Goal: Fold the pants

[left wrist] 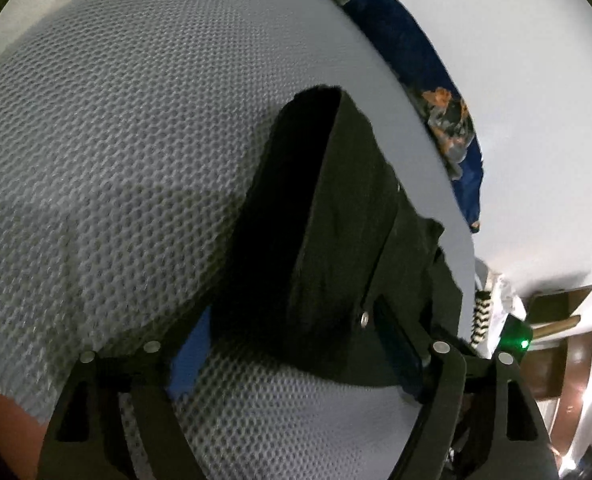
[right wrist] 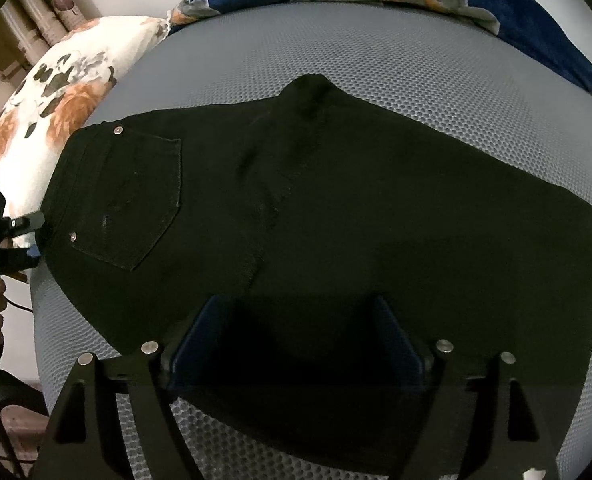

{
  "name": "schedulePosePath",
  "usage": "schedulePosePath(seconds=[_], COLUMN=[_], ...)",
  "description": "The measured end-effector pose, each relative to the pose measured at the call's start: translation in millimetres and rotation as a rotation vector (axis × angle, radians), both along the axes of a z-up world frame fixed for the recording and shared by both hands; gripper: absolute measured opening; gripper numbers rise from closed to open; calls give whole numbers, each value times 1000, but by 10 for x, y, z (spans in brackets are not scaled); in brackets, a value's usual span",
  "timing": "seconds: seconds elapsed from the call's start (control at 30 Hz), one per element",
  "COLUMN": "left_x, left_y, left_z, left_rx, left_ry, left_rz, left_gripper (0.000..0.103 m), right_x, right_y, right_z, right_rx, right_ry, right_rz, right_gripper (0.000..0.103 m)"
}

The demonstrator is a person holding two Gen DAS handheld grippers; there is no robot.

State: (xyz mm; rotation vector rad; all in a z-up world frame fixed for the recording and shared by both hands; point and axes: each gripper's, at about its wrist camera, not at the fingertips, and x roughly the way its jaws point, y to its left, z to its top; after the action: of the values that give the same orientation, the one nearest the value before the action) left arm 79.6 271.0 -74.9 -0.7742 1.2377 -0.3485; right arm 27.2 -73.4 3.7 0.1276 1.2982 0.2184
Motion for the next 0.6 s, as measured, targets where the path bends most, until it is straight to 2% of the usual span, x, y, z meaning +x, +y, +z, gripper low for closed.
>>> schedulePosePath(seconds=[0.1,0.23,0.4,0.6], left_x=[108,176,149,274], left_y=[-14,-97,-164,-218], left_z=[-24,-58,-147,-150], left_rx=[-20,-71,-180,-213], left_ry=[-37,-37,-28,-31], left_rz=[-28,-104,-181,-150], left_gripper=[78,78,78,78], right_x=[10,15,22,27], right_y=[-2,-44,-37,21], right_z=[-3,-8,-15,-19], right_rx=[7,28,32,7], right_ry=[2,5,1,-8], right_rz=[-4,-18,-19,1], right_gripper=[80,80,84,86])
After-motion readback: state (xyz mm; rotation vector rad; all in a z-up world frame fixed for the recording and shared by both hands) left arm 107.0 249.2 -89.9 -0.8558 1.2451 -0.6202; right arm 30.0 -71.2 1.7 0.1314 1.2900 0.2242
